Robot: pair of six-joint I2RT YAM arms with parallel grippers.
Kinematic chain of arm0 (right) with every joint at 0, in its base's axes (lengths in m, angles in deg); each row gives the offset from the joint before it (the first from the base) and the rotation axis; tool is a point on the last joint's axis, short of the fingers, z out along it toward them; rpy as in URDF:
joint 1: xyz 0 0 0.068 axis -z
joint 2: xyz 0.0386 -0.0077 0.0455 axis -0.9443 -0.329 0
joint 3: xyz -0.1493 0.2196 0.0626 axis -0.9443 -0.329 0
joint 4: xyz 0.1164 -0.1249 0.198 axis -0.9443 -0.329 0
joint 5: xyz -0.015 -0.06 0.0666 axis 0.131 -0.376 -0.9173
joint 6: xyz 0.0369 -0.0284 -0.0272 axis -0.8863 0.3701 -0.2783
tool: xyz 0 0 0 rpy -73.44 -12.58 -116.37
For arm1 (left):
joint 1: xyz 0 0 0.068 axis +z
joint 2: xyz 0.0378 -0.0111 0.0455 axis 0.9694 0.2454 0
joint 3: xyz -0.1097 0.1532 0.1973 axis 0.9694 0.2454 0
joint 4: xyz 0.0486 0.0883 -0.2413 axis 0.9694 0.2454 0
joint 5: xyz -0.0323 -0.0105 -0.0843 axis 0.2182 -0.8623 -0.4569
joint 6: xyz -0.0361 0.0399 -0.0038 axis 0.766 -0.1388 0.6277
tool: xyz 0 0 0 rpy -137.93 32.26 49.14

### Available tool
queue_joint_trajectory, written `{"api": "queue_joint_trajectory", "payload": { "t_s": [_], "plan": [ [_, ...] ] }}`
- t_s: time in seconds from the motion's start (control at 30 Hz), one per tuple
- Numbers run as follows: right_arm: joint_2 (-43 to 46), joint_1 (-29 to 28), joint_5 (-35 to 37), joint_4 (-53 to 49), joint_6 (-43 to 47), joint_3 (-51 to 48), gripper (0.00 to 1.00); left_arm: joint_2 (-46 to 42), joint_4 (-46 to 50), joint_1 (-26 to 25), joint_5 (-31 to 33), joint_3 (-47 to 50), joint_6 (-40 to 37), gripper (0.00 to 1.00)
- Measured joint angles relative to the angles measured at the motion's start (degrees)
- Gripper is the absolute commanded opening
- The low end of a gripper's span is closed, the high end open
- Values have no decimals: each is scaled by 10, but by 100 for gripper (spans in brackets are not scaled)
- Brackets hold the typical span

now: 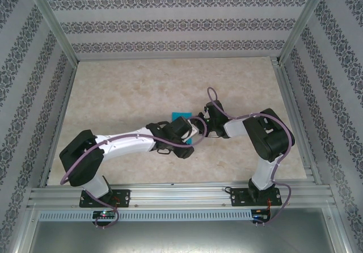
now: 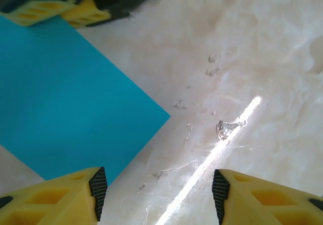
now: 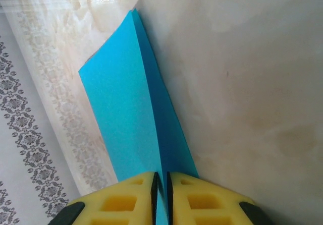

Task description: Fold a paper plane with a square sheet of paper (pick it up from the middle)

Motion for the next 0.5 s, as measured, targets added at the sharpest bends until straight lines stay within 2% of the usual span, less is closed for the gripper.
{"api": "queue_joint_trajectory", "payload": {
  "t_s": [0.17,0.4,0.5],
  "plan": [
    [0,0,-2,-4,0,1,15,42,1,-23,49,-7,-26,73],
    [0,4,-9,-8,0,2,16,96,2,-41,112,-41,-46,72],
    [0,4,-9,-9,0,3,16,110,1,-45,132,-47,-50,67]
  ]
}}
